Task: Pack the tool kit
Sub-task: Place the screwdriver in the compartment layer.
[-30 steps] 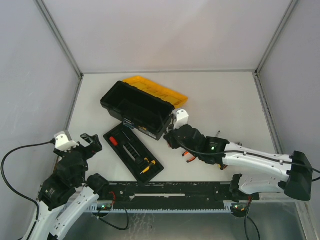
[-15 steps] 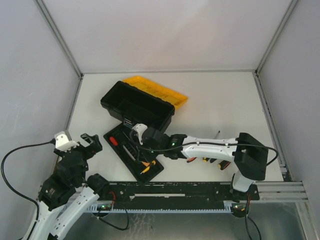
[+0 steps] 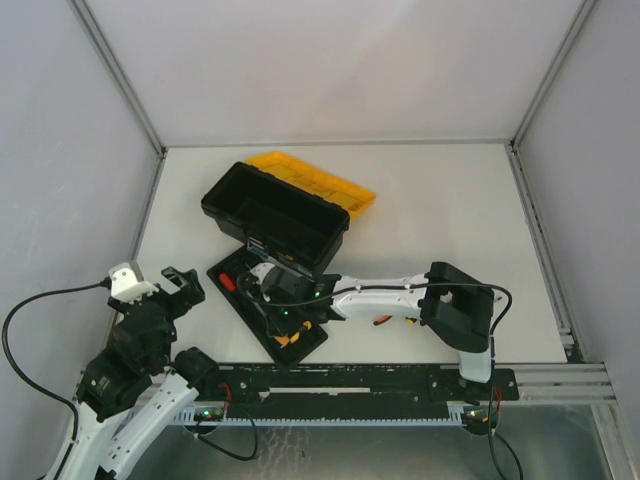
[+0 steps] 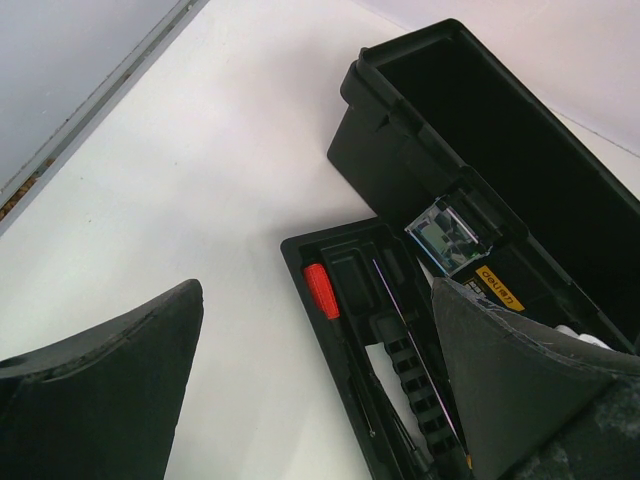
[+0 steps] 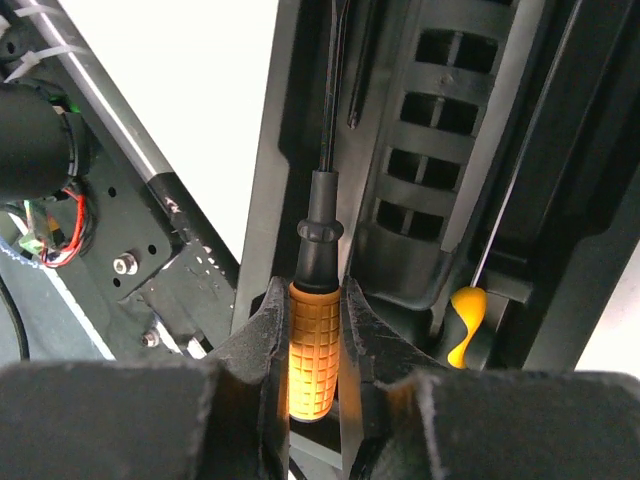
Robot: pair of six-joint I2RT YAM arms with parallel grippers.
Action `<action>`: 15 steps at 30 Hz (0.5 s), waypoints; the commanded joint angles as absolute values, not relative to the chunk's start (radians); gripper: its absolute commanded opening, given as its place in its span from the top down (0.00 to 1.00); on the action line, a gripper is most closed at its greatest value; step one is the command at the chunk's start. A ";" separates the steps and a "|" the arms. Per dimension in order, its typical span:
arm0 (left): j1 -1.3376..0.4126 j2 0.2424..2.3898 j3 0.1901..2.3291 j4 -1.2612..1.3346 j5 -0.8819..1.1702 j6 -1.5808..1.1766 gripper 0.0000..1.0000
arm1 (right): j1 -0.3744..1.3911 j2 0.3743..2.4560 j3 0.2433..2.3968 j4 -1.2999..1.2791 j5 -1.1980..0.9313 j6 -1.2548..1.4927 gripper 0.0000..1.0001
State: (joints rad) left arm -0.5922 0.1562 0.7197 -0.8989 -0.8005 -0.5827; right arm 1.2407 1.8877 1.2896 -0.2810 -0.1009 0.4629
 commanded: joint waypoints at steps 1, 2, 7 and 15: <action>-0.585 0.146 0.706 -0.869 -0.796 -0.568 0.00 | 1.255 1.885 1.328 -0.296 -0.045 0.550 1.00; -0.585 0.146 0.706 -0.869 -0.796 -0.569 0.00 | 1.255 1.885 1.329 -0.307 -0.028 0.571 1.00; -0.585 0.148 0.706 -0.870 -0.793 -0.569 0.00 | 1.265 1.895 1.330 -0.315 -0.023 0.630 1.00; -0.585 0.146 0.706 -0.869 -0.793 -0.569 0.00 | 1.273 1.905 1.333 -0.296 -0.028 0.625 0.97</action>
